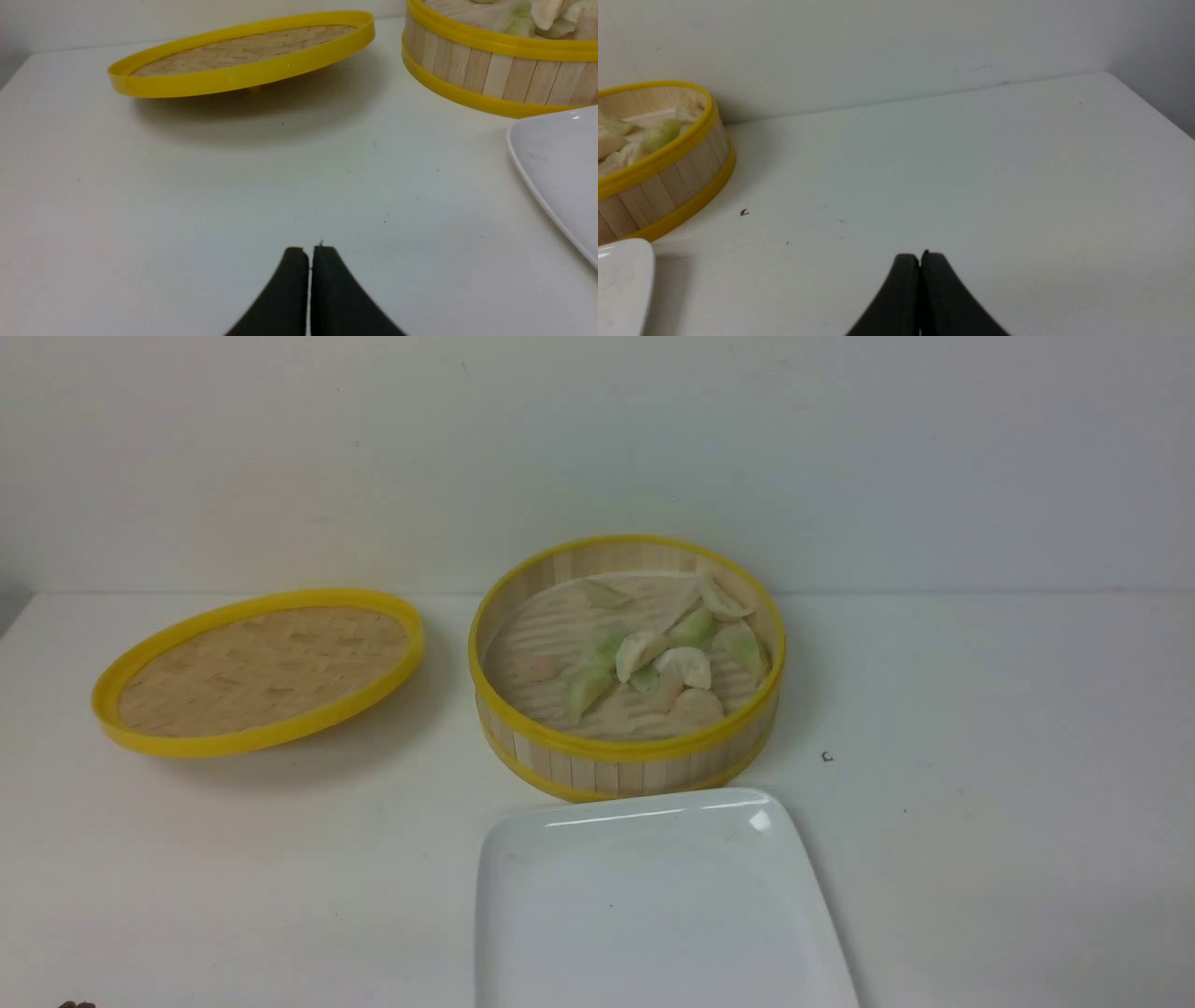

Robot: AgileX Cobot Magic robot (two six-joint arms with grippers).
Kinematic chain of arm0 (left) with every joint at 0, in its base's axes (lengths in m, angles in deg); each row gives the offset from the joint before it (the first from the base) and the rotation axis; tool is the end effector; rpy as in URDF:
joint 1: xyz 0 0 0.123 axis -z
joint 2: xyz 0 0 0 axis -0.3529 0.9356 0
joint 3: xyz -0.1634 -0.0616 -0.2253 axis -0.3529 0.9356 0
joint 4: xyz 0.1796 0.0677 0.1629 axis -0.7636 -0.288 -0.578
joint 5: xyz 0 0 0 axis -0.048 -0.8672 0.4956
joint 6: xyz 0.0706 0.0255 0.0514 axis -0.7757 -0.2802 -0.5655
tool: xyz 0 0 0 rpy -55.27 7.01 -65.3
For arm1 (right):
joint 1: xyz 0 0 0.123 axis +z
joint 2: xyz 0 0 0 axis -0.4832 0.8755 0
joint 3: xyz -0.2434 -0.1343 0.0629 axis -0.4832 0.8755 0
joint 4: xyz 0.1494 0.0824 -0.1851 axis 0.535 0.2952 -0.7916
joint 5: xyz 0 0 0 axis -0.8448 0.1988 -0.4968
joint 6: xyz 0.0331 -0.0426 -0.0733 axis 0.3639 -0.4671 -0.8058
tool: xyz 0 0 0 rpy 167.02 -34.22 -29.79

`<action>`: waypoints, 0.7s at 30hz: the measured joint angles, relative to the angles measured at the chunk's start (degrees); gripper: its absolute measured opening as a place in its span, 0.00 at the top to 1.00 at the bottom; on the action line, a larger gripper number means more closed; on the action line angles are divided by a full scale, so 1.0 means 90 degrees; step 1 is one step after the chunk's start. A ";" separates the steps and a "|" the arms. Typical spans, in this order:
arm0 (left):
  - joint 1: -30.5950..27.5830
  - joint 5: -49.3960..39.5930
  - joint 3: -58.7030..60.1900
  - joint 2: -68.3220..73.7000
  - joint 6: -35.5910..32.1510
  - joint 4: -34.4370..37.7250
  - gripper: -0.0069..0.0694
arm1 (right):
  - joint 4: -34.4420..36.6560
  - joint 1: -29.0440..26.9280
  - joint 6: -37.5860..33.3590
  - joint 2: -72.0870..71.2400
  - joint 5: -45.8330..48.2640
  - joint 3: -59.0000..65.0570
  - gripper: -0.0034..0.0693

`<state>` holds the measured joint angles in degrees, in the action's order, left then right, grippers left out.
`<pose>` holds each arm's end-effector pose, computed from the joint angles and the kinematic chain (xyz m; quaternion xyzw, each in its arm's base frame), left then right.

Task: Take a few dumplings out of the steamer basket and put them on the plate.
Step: Use the left arm to grab a dumpling from the steamer

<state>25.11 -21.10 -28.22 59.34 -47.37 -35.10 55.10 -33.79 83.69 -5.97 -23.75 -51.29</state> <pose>0.0519 -0.0054 0.1704 0.0407 0.8079 -0.0253 0.5874 0.0516 -0.0040 0.1729 0.0964 0.7998 0.0233 0.5921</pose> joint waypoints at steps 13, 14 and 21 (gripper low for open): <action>0.0000 0.0000 0.0000 0.0000 0.0000 0.0000 0.92 | 0.0000 0.0000 -0.0123 0.0000 0.0000 0.0000 0.97; 0.0000 0.0000 0.0000 0.0000 0.0000 0.0000 0.92 | 0.0000 0.0000 -0.0117 0.0000 0.0000 0.0000 0.97; 0.0000 0.0356 0.0023 0.0000 0.0140 0.0134 0.92 | 0.0000 0.0000 -0.0105 0.0000 0.0000 0.0000 0.97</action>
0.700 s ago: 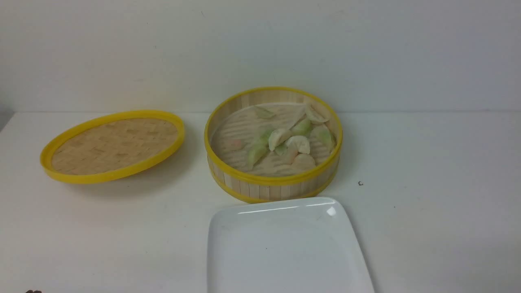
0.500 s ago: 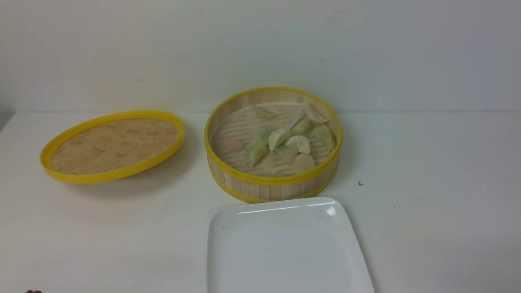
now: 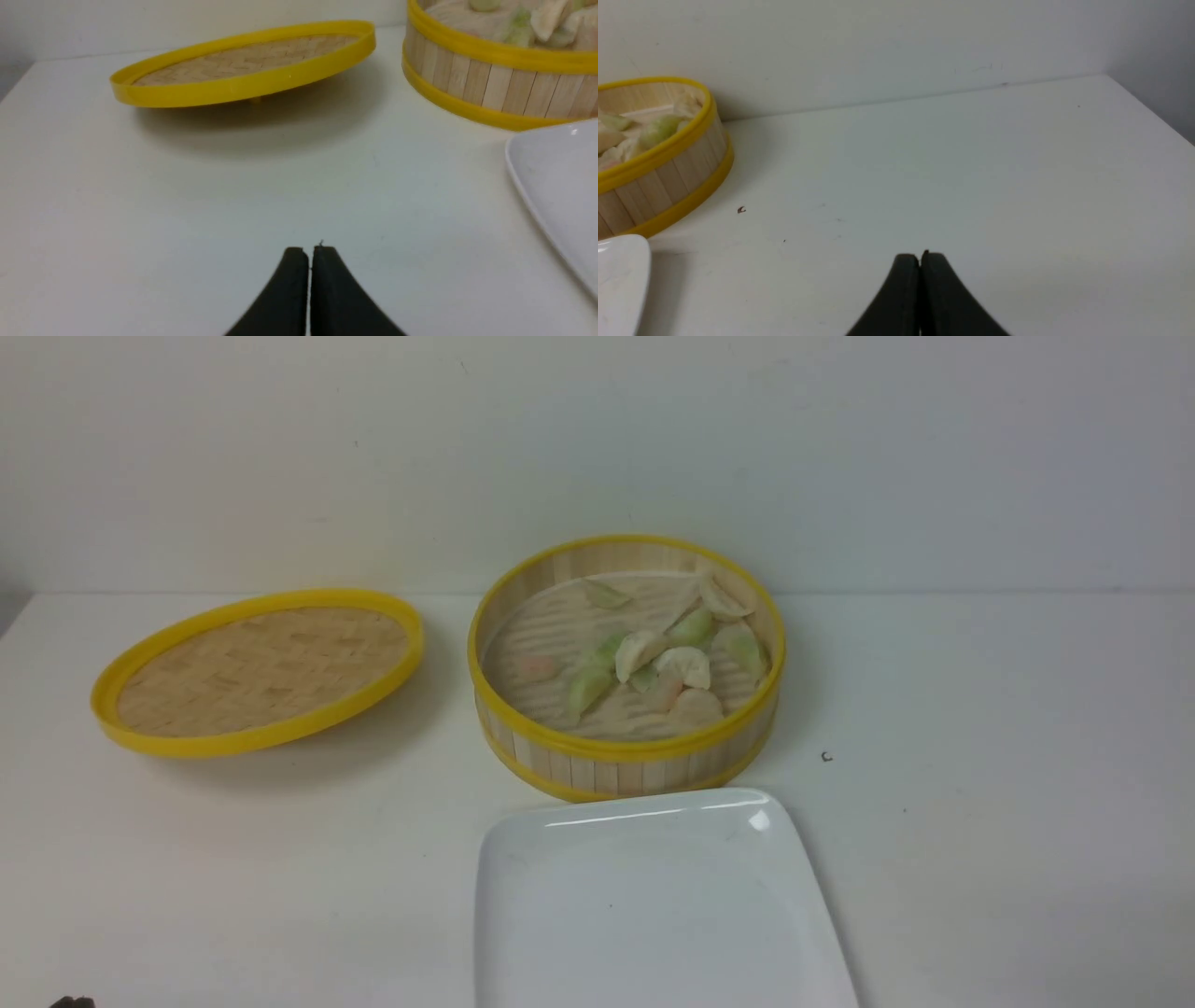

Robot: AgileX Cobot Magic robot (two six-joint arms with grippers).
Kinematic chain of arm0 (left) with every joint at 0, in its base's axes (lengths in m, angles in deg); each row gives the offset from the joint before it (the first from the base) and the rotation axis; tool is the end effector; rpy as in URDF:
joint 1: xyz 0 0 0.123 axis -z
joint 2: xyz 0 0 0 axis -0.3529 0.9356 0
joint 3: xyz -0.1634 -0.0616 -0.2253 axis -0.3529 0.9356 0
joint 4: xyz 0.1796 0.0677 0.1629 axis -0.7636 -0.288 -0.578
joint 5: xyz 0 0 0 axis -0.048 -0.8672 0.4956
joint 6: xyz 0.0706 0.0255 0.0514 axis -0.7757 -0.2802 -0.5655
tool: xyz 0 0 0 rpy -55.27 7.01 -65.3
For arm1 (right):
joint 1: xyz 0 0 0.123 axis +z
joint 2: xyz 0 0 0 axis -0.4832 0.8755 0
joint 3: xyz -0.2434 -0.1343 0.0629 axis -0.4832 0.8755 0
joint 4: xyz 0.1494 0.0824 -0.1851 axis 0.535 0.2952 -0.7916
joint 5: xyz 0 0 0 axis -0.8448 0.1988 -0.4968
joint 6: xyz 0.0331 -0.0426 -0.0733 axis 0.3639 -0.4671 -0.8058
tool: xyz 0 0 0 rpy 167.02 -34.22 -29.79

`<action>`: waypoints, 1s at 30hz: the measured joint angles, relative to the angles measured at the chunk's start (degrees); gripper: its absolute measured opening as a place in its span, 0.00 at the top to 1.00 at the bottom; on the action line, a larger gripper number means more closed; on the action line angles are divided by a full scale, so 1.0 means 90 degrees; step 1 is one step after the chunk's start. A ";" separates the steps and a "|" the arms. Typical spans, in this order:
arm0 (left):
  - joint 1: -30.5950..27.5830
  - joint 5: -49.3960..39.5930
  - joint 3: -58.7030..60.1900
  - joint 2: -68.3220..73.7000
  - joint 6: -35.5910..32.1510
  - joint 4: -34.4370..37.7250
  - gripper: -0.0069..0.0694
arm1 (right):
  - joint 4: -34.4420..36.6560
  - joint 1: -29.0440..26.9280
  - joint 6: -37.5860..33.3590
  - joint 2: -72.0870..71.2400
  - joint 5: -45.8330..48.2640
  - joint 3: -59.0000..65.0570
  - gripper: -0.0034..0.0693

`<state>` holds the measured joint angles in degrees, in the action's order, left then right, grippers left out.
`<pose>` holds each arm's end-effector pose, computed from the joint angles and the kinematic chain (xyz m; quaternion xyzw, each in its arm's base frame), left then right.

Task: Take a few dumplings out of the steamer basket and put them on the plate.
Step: Use the left arm to grab a dumpling from the steamer

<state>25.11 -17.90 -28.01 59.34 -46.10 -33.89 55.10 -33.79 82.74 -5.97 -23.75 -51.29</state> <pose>0.0534 -0.0059 0.1741 0.0246 0.7928 -0.0409 0.6076 0.0516 -0.0040 0.1729 0.0897 0.8005 0.0184 0.5922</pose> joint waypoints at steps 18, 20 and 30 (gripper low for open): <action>0.0000 0.1739 -0.2049 0.0895 0.1605 0.2087 0.92 | 0.4689 0.0020 0.1604 0.0000 -0.2220 0.0059 0.97; 0.0000 0.0720 -0.2877 0.1581 0.1561 0.1789 0.92 | 0.4718 0.0034 0.1515 0.0000 -0.1877 -0.0043 0.97; 0.0000 -0.3740 -0.6278 0.6584 -0.1056 0.2302 0.92 | 0.3746 0.0167 -0.0827 0.1965 0.2858 -0.3501 0.97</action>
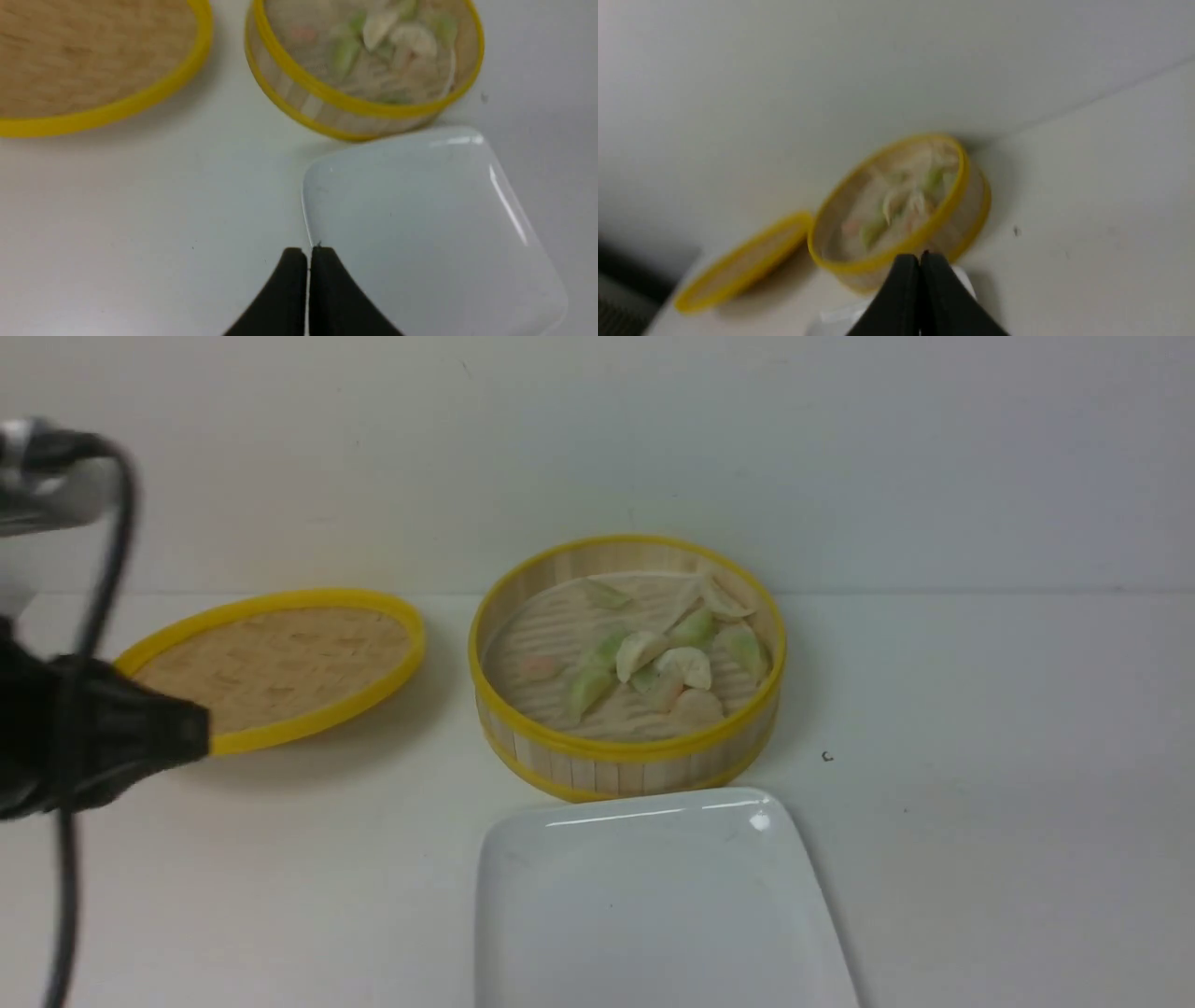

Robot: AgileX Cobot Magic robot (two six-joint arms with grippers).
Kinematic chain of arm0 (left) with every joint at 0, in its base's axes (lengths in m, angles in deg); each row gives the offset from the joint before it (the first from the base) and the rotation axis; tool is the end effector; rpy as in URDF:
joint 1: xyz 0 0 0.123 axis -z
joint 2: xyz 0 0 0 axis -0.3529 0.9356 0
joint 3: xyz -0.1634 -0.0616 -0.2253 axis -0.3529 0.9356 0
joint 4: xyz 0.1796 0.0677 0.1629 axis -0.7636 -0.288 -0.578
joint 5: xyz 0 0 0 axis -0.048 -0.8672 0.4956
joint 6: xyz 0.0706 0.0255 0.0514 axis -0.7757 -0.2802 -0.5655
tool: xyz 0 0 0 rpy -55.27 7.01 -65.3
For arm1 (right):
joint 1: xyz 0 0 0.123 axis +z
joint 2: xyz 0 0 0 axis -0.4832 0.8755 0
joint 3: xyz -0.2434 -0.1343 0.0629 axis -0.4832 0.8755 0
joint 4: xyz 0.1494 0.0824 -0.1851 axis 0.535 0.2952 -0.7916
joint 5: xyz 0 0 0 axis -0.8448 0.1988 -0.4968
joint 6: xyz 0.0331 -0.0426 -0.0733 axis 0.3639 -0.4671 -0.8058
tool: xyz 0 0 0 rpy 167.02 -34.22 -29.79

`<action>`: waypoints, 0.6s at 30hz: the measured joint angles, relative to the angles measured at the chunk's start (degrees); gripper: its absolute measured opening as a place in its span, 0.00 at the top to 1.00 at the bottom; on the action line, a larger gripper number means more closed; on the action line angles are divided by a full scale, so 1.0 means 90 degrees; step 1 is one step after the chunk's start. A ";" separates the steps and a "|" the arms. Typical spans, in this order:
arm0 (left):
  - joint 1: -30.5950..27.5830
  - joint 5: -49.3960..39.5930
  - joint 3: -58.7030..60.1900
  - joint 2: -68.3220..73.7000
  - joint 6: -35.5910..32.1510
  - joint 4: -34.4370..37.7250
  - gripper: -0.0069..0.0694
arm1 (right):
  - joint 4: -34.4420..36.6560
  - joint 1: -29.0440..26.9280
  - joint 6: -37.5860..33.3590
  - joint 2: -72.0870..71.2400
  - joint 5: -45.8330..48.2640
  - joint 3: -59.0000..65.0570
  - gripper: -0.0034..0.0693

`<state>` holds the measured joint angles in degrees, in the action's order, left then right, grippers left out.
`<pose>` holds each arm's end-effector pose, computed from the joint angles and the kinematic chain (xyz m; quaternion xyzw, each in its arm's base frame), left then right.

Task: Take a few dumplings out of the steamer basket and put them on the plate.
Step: Use the left arm to grab a dumpling from the steamer

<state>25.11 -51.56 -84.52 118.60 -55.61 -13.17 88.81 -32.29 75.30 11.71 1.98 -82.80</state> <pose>0.1897 -0.0445 0.3467 0.0600 0.9232 -0.1805 0.3339 0.0487 0.0354 0.3091 0.0840 0.8219 0.2754 0.4916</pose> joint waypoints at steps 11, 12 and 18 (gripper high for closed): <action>0.1388 -0.0273 -0.2790 0.4023 -0.0743 -0.0649 0.92 | -0.0981 0.0000 -0.1219 0.2518 0.1971 -0.1421 0.97; 0.1509 -0.0334 -0.3087 0.4317 -0.0693 -0.0801 0.92 | -0.0987 0.0000 -0.1227 0.2548 0.1977 -0.1421 0.97; 0.1977 -0.0597 -0.4593 0.5725 -0.0576 -0.1463 0.92 | -0.1045 0.0000 -0.1230 0.2566 0.2012 -0.1421 0.97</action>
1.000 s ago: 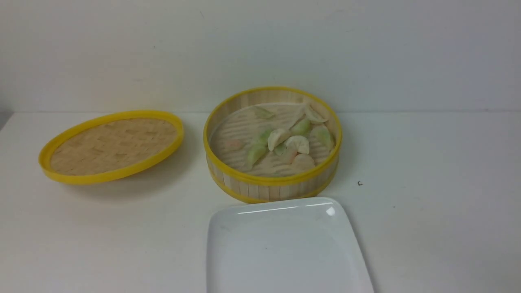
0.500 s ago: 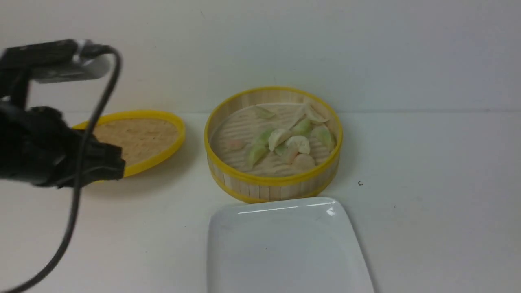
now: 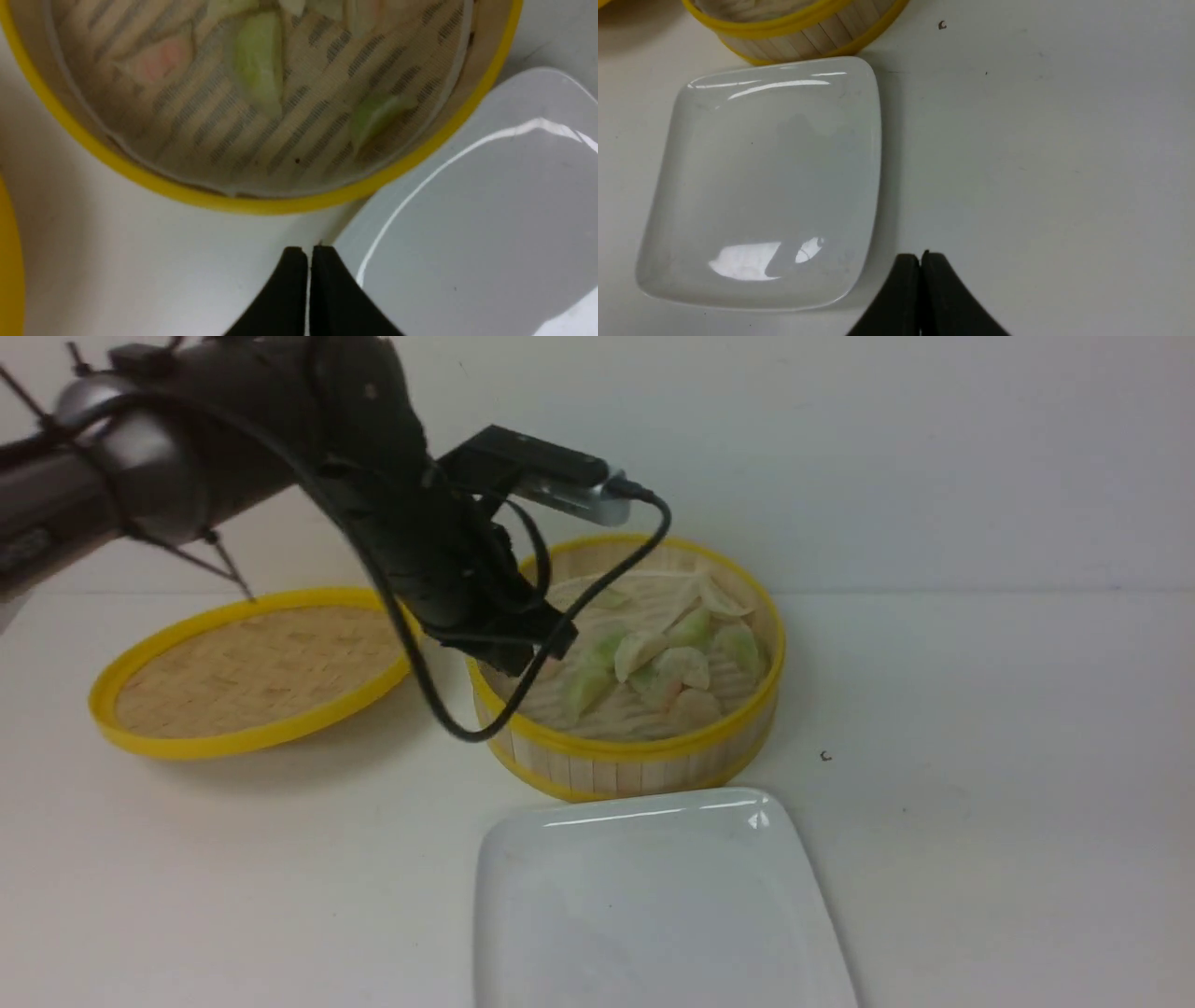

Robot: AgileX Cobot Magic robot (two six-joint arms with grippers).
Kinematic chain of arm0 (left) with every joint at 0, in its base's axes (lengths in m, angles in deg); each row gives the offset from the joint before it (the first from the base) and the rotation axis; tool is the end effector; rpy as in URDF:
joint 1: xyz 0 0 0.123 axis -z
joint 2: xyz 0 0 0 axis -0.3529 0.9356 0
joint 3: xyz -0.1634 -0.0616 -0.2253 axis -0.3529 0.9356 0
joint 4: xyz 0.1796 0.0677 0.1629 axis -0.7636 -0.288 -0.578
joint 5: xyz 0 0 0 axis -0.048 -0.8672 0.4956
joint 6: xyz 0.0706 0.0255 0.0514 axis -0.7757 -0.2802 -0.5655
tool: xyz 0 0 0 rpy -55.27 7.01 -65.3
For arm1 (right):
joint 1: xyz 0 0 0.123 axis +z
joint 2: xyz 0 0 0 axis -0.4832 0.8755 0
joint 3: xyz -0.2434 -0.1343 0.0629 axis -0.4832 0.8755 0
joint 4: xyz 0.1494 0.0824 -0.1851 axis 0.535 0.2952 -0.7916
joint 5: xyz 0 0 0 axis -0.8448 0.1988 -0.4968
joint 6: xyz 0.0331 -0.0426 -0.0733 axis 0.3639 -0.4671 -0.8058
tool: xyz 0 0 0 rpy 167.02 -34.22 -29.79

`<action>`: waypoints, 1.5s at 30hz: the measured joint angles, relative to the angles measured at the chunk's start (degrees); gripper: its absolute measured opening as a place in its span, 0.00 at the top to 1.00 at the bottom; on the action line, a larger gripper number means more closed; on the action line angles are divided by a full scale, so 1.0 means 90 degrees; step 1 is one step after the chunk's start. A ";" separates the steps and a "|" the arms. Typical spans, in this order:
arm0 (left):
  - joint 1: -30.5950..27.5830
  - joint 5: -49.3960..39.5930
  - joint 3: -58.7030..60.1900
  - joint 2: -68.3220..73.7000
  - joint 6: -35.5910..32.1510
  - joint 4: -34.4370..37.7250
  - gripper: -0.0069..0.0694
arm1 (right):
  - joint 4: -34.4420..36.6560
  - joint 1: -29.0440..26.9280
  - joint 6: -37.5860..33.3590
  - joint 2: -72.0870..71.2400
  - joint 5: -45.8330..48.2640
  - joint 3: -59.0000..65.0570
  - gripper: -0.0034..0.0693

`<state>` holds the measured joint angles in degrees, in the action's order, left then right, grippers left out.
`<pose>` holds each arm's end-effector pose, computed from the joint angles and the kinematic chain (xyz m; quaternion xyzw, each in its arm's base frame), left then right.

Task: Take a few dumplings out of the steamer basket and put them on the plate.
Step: Use the left arm to grab a dumpling from the steamer, then use the left arm to put the dumpling into the plate

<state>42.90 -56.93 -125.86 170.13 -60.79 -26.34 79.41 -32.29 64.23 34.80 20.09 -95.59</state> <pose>0.3835 -0.1727 0.2752 0.2895 0.9320 -0.1005 0.1936 0.1019 0.0292 0.3227 -0.0337 0.9374 0.1787 0.2969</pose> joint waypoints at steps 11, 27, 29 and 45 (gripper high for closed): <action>0.0098 0.0499 -0.1328 0.1541 -0.0276 -0.0161 0.74 | 0.0000 0.0000 0.0231 0.0007 0.0077 -0.0006 0.97; 0.0150 0.0701 -0.1556 0.2422 0.0246 -0.0318 0.56 | -0.0012 0.0000 0.0230 0.0007 0.0174 -0.0006 0.97; 0.0150 0.0354 -0.1679 0.2358 0.0354 -0.0363 0.56 | -0.0021 0.0000 0.0224 0.0007 0.0191 -0.0006 0.97; 0.0776 -0.1377 0.0534 -0.0899 0.0442 0.0391 0.56 | -0.0026 0.0000 0.0154 0.0007 0.0262 -0.0006 0.97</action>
<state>49.88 -69.32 -121.05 162.04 -56.82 -22.83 79.17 -32.29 65.62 34.87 22.45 -95.64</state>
